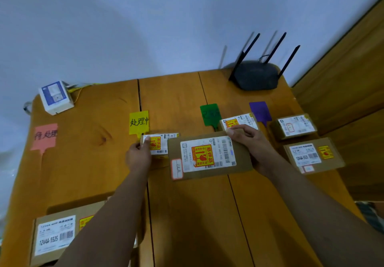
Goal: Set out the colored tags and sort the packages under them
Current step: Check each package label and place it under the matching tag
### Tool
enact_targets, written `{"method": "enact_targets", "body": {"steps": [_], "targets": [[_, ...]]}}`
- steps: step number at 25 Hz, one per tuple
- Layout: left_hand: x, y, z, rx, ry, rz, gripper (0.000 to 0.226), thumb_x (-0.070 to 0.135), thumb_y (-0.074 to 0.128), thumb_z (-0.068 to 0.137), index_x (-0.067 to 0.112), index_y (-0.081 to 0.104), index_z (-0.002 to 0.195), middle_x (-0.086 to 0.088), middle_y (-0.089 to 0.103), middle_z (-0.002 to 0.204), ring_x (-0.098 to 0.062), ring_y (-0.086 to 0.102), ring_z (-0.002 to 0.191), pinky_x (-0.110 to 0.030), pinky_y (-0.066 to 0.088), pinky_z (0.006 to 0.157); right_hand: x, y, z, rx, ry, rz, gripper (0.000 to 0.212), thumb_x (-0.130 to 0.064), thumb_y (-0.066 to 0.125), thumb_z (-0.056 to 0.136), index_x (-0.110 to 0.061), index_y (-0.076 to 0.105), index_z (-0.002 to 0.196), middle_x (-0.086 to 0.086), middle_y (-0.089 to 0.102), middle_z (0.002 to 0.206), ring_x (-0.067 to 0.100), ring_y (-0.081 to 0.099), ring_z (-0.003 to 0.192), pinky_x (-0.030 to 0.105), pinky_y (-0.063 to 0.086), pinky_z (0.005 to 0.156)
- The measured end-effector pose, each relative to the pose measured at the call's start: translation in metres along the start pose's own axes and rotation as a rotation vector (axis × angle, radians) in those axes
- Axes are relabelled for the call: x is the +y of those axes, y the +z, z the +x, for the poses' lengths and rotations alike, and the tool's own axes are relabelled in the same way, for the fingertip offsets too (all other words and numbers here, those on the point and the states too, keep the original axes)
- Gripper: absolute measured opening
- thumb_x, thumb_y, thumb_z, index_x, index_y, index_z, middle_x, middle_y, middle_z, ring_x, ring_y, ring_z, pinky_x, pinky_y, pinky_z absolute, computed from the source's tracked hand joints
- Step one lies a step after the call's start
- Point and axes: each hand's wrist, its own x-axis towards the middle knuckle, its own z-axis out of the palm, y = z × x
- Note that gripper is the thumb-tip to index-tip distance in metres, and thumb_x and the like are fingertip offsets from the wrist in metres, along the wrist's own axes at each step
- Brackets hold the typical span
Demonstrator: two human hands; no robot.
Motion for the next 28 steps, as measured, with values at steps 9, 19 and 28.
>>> {"method": "enact_targets", "body": {"steps": [9, 19, 28], "targets": [[0.098, -0.077, -0.101, -0.641, 0.282, -0.375, 0.043, 0.057, 0.067, 0.09, 0.026, 0.075, 0.119, 0.003, 0.077, 0.112, -0.02, 0.074, 0.104, -0.044, 0.058, 0.091, -0.049, -0.015, -0.06, 0.042, -0.113, -0.006, 0.047, -0.04, 0.09, 0.073, -0.017, 0.076, 0.112, 0.012, 0.081, 0.109, 0.026, 0.081, 0.093, 0.034, 0.064, 0.067], [0.144, -0.131, -0.236, -0.845, 0.515, -0.287, 0.051, 0.04, 0.075, 0.081, 0.016, 0.073, 0.126, -0.013, 0.079, 0.118, -0.033, 0.072, 0.117, -0.028, 0.065, 0.077, -0.1, -0.039, -0.176, 0.031, -0.273, 0.065, 0.061, -0.049, 0.084, 0.077, -0.028, 0.066, 0.131, 0.012, 0.079, 0.115, 0.026, 0.079, 0.098, 0.037, 0.066, 0.075], [0.12, -0.064, -0.313, -0.654, 0.373, -0.32, 0.051, 0.046, 0.076, 0.086, 0.016, 0.07, 0.127, -0.006, 0.082, 0.11, -0.03, 0.075, 0.108, -0.03, 0.061, 0.072, -0.057, -0.123, -0.212, 0.096, -0.3, -0.037, 0.042, -0.025, 0.076, 0.095, -0.027, 0.069, 0.136, -0.007, 0.078, 0.124, 0.012, 0.076, 0.11, 0.027, 0.062, 0.09]]}}
